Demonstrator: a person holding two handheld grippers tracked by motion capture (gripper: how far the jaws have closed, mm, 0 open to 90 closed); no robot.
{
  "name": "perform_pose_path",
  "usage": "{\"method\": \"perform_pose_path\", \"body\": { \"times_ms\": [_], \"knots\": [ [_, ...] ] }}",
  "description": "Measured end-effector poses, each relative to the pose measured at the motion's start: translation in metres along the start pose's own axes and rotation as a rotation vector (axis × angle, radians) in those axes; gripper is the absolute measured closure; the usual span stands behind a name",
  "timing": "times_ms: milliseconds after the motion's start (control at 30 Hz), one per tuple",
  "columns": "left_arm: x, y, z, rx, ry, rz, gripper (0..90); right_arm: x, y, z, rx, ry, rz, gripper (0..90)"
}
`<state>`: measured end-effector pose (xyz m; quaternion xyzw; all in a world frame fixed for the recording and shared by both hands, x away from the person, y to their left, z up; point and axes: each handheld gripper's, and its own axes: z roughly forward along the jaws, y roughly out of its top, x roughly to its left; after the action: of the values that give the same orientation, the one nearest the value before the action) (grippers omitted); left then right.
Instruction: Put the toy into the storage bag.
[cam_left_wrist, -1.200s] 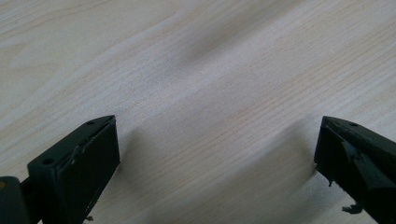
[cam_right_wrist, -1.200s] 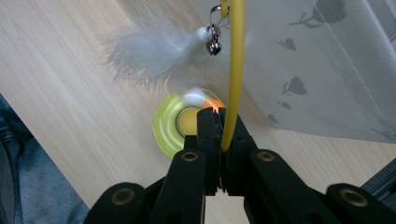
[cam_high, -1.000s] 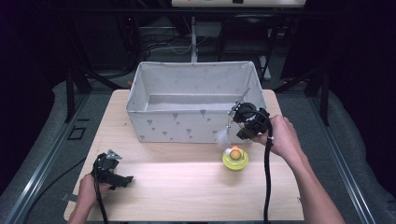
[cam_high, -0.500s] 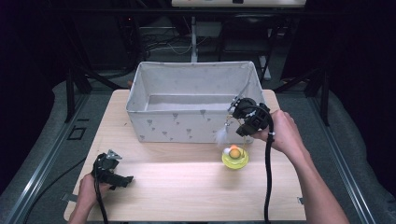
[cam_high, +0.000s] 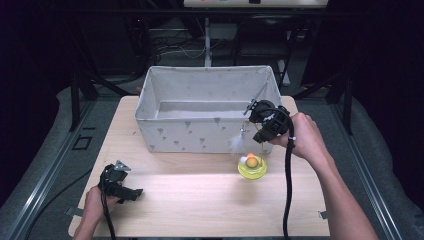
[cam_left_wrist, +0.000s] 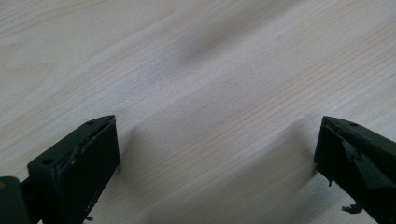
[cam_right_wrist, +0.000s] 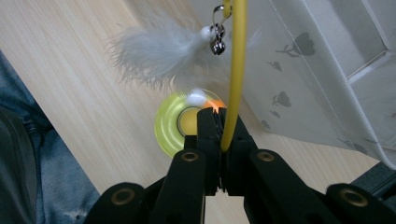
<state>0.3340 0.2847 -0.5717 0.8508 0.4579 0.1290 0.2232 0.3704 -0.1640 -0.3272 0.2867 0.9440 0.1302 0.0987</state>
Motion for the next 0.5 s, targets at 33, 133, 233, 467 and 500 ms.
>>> {"method": "perform_pose_path", "body": {
  "times_ms": [33, 133, 233, 467, 500],
  "knots": [
    [0.000, 0.000, 0.000, 0.000, 0.000, 0.000, 0.1, 0.000, 0.000, 0.000, 0.000, 0.000, 0.000, 88.5],
    [-0.001, 0.000, 0.001, 0.000, 0.002, 0.000, 0.1, -0.001, 0.002, -0.004, 0.002, 0.000, -0.002, 88.5],
    [0.000, 0.000, 0.000, -0.001, 0.001, 0.001, 0.1, -0.002, 0.003, -0.006, -0.005, 0.002, 0.001, 88.5],
    [-0.001, 0.000, 0.000, -0.003, 0.001, 0.001, 0.1, -0.005, 0.008, -0.017, -0.011, -0.001, 0.002, 88.6],
    [-0.001, 0.000, 0.000, -0.003, 0.001, 0.001, 0.1, -0.006, 0.008, -0.019, -0.011, 0.001, 0.000, 88.5]
  ]
}}
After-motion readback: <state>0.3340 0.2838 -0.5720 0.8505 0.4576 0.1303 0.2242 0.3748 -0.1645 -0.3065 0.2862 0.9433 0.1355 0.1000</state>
